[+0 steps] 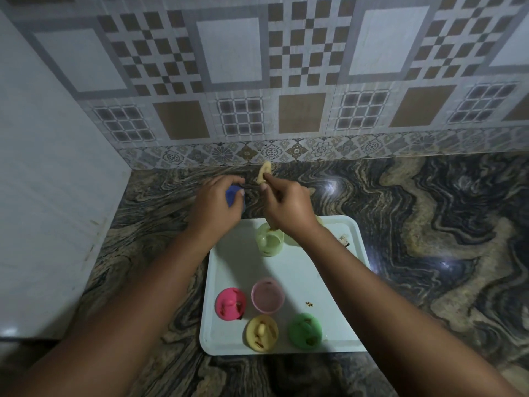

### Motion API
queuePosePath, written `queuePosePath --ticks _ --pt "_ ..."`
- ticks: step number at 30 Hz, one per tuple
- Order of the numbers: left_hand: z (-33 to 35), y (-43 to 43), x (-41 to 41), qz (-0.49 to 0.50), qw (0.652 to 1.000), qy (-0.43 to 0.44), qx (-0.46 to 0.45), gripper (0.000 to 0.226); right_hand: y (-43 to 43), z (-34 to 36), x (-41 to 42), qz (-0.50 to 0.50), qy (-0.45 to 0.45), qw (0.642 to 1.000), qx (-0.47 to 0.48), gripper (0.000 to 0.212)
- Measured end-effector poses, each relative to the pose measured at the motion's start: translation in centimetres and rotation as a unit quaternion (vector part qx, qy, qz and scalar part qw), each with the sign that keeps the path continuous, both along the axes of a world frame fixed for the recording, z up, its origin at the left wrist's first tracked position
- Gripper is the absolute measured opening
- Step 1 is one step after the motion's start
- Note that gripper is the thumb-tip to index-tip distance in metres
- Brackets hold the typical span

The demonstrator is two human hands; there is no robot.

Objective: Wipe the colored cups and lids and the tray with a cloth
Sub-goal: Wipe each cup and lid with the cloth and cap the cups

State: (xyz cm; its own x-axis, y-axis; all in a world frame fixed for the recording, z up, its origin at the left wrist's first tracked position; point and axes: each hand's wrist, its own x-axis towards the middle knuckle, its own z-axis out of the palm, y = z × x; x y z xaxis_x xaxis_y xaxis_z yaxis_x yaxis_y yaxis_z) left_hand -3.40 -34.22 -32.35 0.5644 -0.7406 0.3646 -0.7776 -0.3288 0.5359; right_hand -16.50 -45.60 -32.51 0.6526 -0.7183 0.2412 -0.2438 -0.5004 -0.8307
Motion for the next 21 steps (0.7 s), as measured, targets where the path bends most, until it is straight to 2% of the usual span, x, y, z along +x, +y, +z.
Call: queuePosePath --ticks 2,6,13,16,21 --pt "0.6 0.8 -1.4 -0.041 0.999 0.009 0.006 0.022 0.6 0.3 -1.7 0.004 -0.005 1.000 0.003 0.039" --pt "-0.4 2.4 -4.1 -0.101 0.992 -0.018 0.071 0.028 2.1 -0.2 -5.2 0.007 0.011 1.000 0.020 0.039" --pt "-4.0 4.0 -7.6 -0.091 0.970 -0.033 0.223 0.034 4.3 -2.2 -8.9 0.016 0.061 0.998 0.032 0.040" --pt "-4.9 3.8 -7.8 -0.070 0.968 -0.055 0.233 0.031 4.8 -2.8 -9.6 0.011 0.076 0.996 0.037 0.041" --pt "-6.0 3.5 -7.0 -0.041 0.976 -0.083 0.199 0.024 5.1 -3.5 -9.9 0.013 0.076 0.996 0.036 0.046"
